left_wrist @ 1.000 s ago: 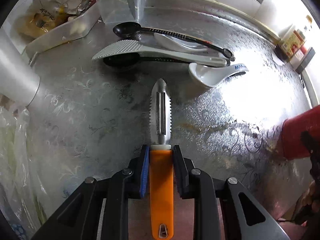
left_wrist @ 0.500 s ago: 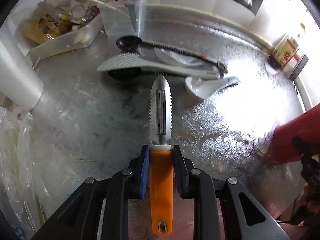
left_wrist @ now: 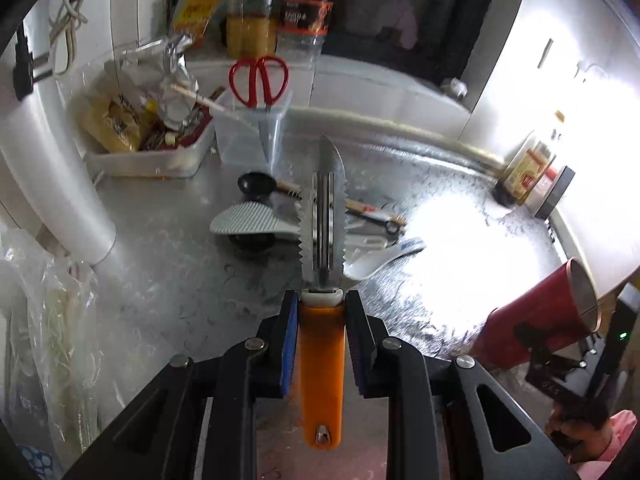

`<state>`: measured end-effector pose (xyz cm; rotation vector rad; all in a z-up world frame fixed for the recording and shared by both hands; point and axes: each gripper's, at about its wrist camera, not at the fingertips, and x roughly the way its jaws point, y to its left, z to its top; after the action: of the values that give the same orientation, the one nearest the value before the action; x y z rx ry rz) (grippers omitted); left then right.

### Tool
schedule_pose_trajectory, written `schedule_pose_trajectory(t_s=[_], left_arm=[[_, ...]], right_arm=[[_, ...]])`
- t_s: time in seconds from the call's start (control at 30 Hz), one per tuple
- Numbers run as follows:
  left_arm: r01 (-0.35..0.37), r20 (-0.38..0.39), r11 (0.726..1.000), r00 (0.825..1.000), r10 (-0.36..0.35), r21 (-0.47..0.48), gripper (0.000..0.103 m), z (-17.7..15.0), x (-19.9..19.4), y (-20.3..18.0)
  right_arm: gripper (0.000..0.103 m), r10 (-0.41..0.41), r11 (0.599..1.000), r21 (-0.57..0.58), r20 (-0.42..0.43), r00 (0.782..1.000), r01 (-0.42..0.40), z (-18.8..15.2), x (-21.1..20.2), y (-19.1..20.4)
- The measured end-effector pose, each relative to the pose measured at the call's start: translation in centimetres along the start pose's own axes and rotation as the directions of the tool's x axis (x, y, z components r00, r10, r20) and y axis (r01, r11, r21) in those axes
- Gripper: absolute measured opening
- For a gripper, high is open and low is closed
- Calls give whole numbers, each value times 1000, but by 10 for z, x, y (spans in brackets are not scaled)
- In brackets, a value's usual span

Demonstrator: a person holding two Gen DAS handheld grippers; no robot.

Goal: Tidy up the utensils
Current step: 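Lift the orange-handled peeler with the left tool and carry it above the holder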

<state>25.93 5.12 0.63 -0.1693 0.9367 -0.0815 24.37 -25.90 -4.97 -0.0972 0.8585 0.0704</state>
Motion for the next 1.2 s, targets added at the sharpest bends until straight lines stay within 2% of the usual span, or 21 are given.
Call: schedule_pose_trajectory(t_s=[0.17, 0.47, 0.63, 0.87, 1.03, 1.2], left_arm=[[59, 84, 998, 995, -60, 19, 24, 14, -22, -16], [180, 170, 976, 965, -200, 123, 24, 46, -38, -70], [225, 180, 954, 948, -261, 200, 24, 60, -41, -103], [293, 199, 908, 912, -360, 300, 24, 74, -51, -146], [356, 169, 865, 885, -433, 353, 24, 72, -45, -175], [409, 121, 830, 868, -482, 379, 24, 65, -34, -194]], right_arm=[[92, -1, 1000, 0, 0, 1000, 1, 0, 0, 0], [91, 8, 1000, -21, 4, 1000, -8, -1, -1, 4], [91, 18, 999, -47, 9, 1000, -17, -1, -2, 8], [91, 39, 996, -79, 14, 999, -38, -2, -2, 14], [91, 41, 995, -97, 19, 999, -39, -2, -2, 16], [91, 45, 994, -101, 20, 999, -43, -2, -3, 16]])
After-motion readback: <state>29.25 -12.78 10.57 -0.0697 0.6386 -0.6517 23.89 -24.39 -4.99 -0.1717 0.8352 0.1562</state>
